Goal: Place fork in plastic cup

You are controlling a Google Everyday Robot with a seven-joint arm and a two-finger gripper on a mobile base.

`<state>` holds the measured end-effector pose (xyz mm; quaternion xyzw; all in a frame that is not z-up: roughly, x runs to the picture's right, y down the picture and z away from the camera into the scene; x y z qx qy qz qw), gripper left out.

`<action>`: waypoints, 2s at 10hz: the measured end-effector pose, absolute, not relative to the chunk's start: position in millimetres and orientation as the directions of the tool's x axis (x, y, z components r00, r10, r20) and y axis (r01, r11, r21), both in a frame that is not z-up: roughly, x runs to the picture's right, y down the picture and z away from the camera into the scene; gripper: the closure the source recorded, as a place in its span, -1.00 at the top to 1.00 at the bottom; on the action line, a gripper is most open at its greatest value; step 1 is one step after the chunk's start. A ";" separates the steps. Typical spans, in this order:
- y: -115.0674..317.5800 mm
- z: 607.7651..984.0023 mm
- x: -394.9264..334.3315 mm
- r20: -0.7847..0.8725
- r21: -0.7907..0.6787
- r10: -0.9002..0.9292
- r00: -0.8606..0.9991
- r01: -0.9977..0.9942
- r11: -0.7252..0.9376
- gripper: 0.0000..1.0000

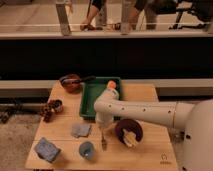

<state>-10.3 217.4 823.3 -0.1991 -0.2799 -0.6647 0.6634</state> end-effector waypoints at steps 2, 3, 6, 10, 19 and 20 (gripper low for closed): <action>219.2 822.1 -8.2 0.611 0.146 -0.787 -0.082 0.989 0.010 0.60; 219.6 821.3 -8.3 0.605 0.154 -0.791 -0.090 0.988 0.005 0.60; 220.3 822.5 -11.5 0.609 0.155 -0.787 -0.098 0.988 -0.003 0.60; 228.2 830.2 -16.7 0.618 0.153 -0.777 -0.116 0.988 -0.026 0.60; 238.8 837.6 -16.9 0.635 0.147 -0.762 -0.130 0.988 -0.046 0.45; 239.4 838.2 -16.2 0.635 0.143 -0.761 -0.130 0.988 -0.049 0.34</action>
